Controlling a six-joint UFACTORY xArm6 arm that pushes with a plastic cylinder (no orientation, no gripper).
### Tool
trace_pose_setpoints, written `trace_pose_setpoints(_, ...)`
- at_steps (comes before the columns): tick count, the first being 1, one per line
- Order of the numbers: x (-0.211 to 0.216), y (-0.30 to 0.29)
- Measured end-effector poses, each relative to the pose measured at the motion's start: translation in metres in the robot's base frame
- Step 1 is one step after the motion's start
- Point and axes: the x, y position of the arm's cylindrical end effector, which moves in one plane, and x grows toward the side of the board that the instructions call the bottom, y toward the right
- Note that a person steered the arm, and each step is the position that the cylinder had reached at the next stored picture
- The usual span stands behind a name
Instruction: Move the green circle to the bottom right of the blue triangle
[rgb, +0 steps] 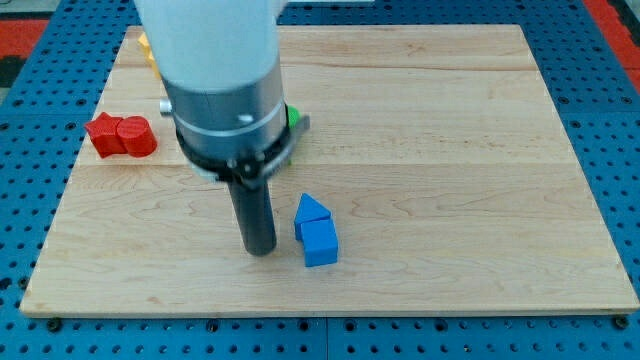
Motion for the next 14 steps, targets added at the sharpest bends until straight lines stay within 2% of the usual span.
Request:
trace_pose_setpoints(1,-0.031,-0.009)
trace_pose_setpoints(3,-0.149,-0.017)
trace_pose_setpoints(5,-0.256,-0.065)
trace_pose_setpoints(6,-0.252,0.029)
trace_pose_setpoints(7,-0.185,0.018)
trace_pose_setpoints(8,-0.143,0.022)
trace_pose_setpoints(10,-0.188,0.022)
trace_pose_setpoints(11,-0.205,0.049)
trace_pose_setpoints(12,-0.124,0.054)
trace_pose_setpoints(13,-0.105,0.048)
trace_pose_setpoints(14,-0.174,0.061)
